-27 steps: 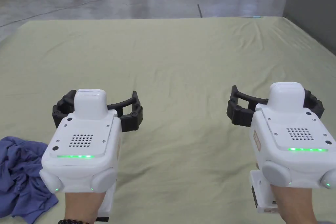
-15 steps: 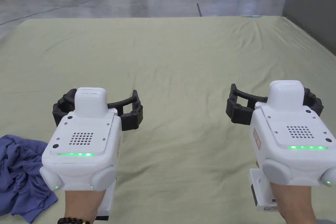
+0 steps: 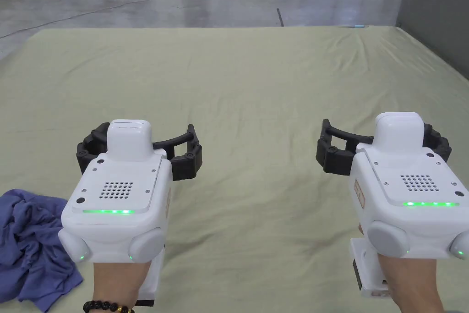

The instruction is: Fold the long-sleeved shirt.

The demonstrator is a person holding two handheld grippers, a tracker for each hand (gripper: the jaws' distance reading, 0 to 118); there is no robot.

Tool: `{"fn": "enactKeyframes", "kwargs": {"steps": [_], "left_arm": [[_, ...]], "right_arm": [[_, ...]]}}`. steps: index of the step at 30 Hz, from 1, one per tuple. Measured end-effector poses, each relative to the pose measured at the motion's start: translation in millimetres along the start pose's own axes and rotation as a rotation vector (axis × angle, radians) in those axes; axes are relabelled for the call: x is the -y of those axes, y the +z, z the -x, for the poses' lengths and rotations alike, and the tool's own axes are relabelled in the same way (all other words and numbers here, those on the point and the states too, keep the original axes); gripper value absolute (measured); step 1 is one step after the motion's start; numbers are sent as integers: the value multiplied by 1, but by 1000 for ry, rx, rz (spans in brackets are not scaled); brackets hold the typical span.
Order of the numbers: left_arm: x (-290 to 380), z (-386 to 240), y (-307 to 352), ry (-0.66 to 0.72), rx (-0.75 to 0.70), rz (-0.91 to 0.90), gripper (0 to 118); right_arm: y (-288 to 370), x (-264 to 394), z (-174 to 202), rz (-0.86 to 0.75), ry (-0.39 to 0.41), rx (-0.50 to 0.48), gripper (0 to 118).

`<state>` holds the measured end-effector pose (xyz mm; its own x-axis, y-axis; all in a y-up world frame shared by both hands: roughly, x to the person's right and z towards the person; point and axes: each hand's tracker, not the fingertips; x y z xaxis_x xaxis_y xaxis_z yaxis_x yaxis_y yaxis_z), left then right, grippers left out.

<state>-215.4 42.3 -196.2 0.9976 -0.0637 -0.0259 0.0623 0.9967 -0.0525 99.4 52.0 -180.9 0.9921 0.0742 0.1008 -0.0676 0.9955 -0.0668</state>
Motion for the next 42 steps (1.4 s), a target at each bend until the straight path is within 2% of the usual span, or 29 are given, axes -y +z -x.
{"fn": "enactKeyframes", "kwargs": {"steps": [22,26,36,42], "left_arm": [[-1,-3,0,1,4,-2,118],[-1,-4,1,1,4,-1,118],[2,-2,2,10,9,3,118],[3,-1,3,10,6,-3,118]], "right_arm": [[2,-2,-3,-15,-34,-14,118],[3,0,-4,-19,-20,6,118],[4,2,-4,-9,-12,-15,118],[5,2,-3,-22,-28,-16,118]]}}
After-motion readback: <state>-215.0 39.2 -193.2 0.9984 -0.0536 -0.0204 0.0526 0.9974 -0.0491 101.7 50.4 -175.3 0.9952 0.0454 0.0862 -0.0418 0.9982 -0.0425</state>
